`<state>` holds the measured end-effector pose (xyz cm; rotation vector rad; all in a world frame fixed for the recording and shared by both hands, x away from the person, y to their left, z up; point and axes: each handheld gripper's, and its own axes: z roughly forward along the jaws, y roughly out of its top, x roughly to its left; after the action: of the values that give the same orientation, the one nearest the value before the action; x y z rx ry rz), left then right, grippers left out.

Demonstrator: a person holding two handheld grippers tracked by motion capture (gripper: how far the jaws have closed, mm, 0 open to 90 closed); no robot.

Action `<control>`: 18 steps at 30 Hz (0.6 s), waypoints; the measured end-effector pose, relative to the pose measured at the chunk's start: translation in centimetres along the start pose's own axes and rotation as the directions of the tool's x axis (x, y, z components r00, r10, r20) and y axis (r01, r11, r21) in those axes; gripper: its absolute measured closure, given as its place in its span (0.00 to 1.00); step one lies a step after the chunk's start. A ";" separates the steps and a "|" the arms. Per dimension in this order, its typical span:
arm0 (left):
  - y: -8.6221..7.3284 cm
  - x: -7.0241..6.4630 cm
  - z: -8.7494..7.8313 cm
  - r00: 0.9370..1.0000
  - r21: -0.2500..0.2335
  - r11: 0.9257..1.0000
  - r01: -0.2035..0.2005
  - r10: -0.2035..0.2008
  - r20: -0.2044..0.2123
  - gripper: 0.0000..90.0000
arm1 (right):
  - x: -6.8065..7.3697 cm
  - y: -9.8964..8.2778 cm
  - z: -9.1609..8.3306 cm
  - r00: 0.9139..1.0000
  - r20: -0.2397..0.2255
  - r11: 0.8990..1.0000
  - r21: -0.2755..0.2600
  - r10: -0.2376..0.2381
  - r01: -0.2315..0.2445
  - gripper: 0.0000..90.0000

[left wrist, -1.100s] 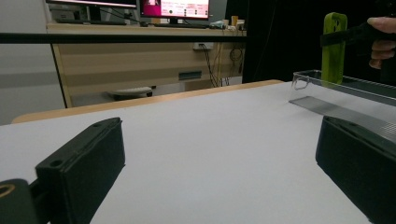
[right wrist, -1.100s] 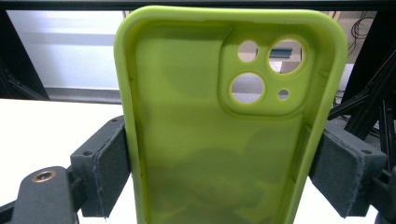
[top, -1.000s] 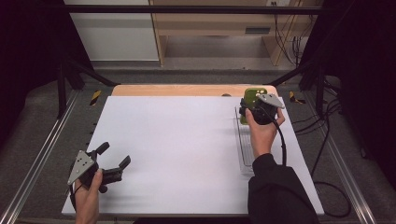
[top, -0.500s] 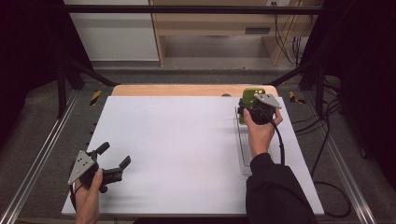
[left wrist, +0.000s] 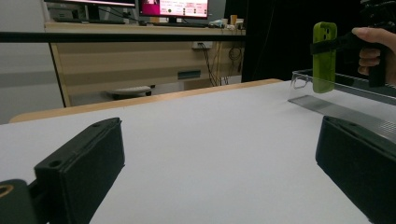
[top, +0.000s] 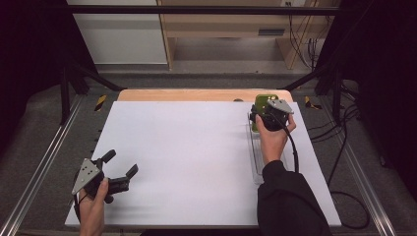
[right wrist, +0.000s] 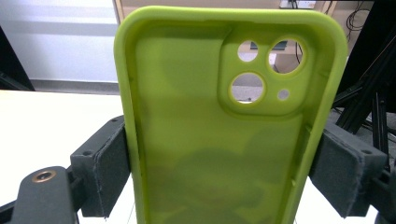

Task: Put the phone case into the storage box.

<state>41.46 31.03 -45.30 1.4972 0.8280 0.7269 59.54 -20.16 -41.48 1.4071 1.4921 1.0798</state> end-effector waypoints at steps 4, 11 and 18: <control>0.0 0.0 0.0 1.000 0.000 1.000 0.003 -0.003 0.002 0.01 | 0.1 -0.1 0.1 1.000 -0.003 1.000 0.003 -0.004 0.004 0.17; 0.0 -0.1 0.1 1.000 0.000 1.000 0.003 -0.003 0.004 0.01 | 0.1 -0.2 0.2 1.000 -0.006 1.000 0.011 -0.001 0.001 0.17; 0.0 -0.1 0.0 1.000 -0.001 1.000 0.003 -0.003 0.004 0.01 | 0.1 -0.2 0.3 1.000 -0.006 1.000 0.013 -0.002 0.002 0.17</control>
<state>41.46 30.95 -45.32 1.4959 0.8271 0.7214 59.73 -20.02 -41.77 1.4128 1.5074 1.0759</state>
